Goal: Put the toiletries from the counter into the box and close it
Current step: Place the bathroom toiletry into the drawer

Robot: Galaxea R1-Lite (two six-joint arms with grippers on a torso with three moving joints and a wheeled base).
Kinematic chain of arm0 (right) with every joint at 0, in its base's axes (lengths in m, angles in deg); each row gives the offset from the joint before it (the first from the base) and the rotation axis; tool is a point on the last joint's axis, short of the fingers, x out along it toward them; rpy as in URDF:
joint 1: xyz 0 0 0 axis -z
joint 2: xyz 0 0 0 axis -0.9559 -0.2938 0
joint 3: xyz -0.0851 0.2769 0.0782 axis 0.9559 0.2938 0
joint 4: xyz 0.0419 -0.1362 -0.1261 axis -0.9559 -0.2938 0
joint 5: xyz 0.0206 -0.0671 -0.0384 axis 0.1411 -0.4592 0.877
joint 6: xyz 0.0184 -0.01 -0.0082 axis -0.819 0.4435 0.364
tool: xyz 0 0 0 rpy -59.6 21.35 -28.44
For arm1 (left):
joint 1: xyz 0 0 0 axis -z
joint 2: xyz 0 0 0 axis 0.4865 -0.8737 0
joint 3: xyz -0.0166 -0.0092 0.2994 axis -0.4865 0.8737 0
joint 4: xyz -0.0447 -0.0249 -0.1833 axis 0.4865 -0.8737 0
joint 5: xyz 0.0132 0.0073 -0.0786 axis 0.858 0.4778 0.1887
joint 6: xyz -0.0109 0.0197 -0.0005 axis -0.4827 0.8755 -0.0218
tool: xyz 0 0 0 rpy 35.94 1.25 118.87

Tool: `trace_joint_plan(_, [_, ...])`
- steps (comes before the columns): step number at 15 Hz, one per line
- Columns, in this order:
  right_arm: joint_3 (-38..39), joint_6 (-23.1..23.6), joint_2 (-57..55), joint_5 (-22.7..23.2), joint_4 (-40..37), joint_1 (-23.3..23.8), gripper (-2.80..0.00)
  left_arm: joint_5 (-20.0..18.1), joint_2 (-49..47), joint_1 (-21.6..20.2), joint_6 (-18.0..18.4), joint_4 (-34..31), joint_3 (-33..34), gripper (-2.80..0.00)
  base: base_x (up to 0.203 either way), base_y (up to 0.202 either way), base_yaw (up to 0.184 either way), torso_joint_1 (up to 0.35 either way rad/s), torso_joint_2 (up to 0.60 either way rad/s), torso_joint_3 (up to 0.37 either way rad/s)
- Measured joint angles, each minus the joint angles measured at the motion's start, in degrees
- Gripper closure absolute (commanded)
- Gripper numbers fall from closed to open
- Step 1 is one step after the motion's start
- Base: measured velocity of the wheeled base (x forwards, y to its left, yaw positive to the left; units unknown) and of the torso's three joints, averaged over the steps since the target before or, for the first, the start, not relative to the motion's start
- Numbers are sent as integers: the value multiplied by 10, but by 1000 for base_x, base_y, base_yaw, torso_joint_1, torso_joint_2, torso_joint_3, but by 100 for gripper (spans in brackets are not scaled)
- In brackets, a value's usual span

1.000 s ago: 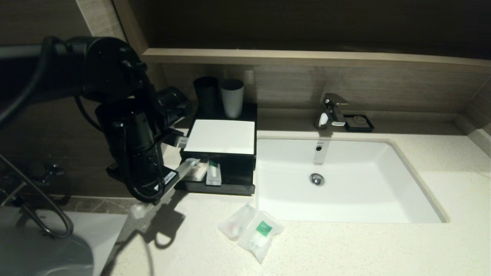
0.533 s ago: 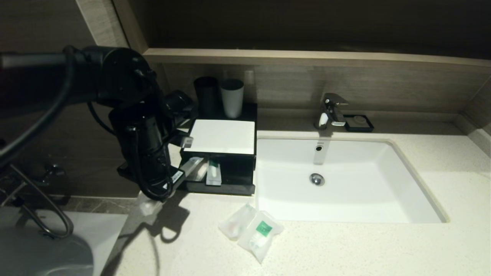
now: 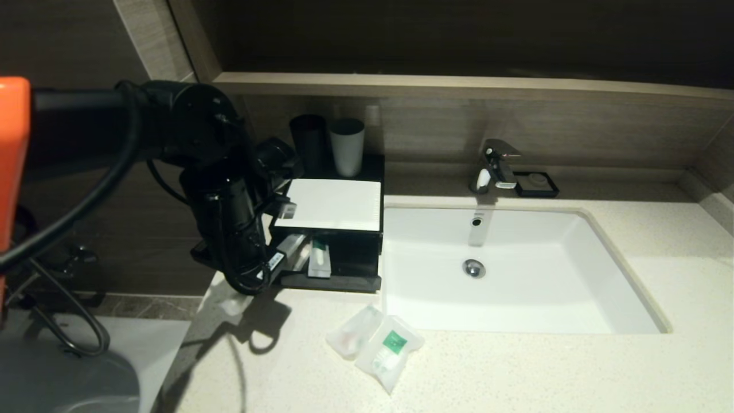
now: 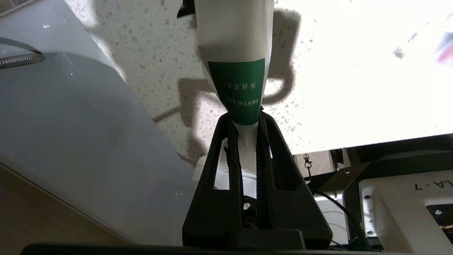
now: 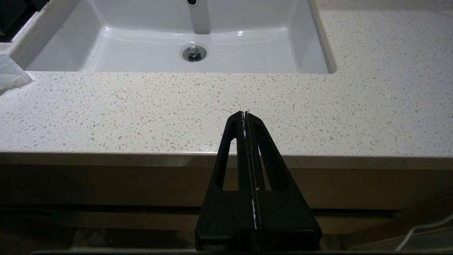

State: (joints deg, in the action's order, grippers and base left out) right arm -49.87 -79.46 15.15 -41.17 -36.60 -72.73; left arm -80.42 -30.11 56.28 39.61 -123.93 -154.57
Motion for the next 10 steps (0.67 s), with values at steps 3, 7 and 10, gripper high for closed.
trace_joint_plan(3, [0,0,0,0,0,0,0,0,-3,0,-1,14,0,0,0,0,0,0,0,0])
trace_joint_plan(7, [0,0,0,0,0,0,0,1,-5,-1,-2,25,0,0,0,0,0,0,0,0])
trace_joint_plan(10, [0,0,0,0,0,0,0,0,-6,0,-2,31,0,0,0,0,0,0,0,0])
